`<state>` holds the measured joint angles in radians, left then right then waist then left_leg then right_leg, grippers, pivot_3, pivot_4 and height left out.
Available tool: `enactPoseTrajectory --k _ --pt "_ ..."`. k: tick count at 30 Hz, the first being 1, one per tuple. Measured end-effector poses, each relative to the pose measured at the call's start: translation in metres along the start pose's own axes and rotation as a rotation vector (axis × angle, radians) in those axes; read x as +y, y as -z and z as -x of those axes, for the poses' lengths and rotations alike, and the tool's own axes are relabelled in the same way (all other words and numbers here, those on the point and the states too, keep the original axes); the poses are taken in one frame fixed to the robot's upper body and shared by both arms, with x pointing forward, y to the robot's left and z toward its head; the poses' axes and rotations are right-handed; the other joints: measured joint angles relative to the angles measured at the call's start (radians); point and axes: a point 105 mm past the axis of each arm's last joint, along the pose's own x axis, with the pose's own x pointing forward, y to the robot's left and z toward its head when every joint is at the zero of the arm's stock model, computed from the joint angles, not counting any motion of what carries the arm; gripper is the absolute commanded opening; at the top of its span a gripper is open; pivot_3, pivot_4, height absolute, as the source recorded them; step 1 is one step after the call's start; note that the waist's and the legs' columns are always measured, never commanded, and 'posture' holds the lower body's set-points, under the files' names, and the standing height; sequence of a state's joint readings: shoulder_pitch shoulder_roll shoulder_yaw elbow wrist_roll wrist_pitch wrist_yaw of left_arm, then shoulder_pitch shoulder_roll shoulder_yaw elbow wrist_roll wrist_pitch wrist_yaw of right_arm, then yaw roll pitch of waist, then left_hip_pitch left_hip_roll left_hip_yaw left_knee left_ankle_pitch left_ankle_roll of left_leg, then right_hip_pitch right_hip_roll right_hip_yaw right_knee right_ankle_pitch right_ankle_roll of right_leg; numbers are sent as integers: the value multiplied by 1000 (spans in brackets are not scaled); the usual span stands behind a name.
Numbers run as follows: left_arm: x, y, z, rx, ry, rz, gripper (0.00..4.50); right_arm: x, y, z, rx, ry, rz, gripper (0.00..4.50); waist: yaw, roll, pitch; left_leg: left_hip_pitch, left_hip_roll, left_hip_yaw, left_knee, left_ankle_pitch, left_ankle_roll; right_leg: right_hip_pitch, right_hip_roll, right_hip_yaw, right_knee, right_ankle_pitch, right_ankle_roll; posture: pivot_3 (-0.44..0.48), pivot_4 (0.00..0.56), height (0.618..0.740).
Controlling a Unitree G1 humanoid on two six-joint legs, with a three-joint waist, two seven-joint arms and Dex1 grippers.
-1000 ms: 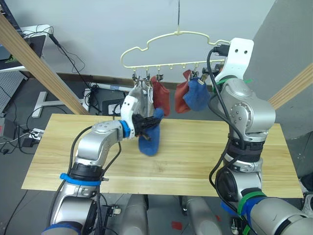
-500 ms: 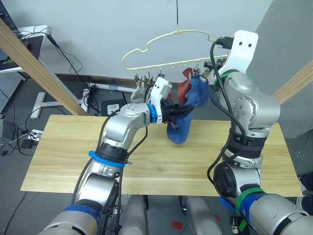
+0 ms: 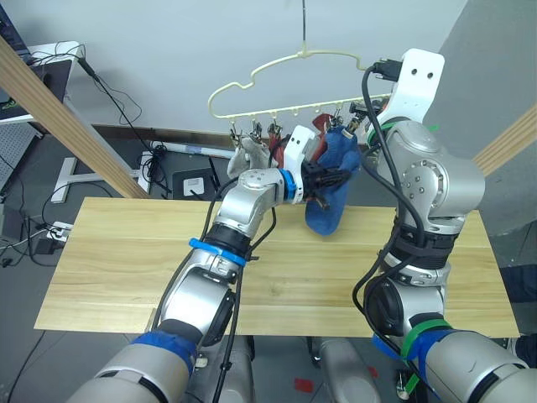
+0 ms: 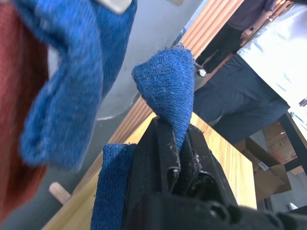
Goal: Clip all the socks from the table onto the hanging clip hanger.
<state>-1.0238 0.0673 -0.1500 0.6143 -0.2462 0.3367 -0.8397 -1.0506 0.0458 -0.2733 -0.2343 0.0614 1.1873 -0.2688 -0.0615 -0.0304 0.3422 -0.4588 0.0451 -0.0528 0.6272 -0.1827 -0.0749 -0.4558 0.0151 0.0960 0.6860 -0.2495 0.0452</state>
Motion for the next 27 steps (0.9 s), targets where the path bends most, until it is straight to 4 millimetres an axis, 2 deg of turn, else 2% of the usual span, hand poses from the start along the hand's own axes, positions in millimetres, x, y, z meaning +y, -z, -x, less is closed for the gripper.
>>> enactPoseTrajectory --k 27 --pt "5 -20 -23 -61 -13 -9 26 1 -1 3 -2 7 -7 0 -10 0 0 -4 0 0 0 0 0 0 0 -2 -4 0 0 -94 332 740"
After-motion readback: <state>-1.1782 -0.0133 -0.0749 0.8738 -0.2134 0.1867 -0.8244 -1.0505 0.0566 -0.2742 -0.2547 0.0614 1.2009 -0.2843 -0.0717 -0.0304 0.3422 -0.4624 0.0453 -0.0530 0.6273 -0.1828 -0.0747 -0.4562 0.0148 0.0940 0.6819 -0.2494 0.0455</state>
